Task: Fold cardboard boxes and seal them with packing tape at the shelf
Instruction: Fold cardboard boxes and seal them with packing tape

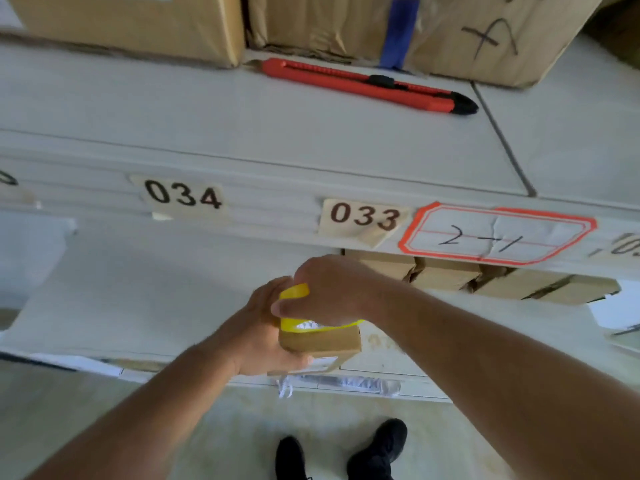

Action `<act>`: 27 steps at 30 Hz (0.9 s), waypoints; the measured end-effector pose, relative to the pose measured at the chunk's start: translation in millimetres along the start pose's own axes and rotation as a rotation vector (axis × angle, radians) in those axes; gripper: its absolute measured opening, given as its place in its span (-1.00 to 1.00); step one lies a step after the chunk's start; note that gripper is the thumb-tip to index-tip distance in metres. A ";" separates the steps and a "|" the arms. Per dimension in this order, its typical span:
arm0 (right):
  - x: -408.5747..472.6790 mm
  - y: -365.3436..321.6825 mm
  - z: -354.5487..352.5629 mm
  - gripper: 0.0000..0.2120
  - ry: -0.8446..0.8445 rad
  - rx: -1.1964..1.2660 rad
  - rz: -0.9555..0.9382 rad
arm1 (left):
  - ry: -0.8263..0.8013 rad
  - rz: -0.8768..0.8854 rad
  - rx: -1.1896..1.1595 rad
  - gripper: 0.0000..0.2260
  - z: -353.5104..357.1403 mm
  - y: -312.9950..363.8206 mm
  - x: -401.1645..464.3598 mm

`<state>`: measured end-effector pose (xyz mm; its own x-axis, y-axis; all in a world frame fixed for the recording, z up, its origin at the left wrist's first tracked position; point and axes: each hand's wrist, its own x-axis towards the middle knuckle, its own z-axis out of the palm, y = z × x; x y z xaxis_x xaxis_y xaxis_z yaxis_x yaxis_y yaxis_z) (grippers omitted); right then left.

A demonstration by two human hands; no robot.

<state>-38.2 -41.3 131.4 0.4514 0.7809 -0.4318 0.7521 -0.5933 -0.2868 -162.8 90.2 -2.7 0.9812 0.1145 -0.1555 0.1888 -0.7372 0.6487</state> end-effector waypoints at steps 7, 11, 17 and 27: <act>23.4 -13.9 3.5 -0.44 -0.007 -0.024 0.005 | 0.014 -0.073 -0.072 0.03 1.0 -21.6 -2.4; 12.6 25.7 -6.6 -0.50 -0.110 0.016 0.092 | 0.005 -0.040 0.030 0.09 -3.1 -18.9 0.3; -0.6 88.5 14.7 -0.39 -0.119 -0.094 0.225 | 0.001 -0.049 0.040 0.10 -2.8 -21.5 -2.9; 1.7 103.3 44.3 -0.22 -0.059 -0.182 0.240 | -0.009 -0.053 0.067 0.11 -2.3 -20.6 -3.6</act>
<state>19.0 -109.9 63.1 0.6019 0.6070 -0.5189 0.7036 -0.7105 -0.0150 -170.1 106.5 -13.8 0.9693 0.1488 -0.1959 0.2375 -0.7731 0.5882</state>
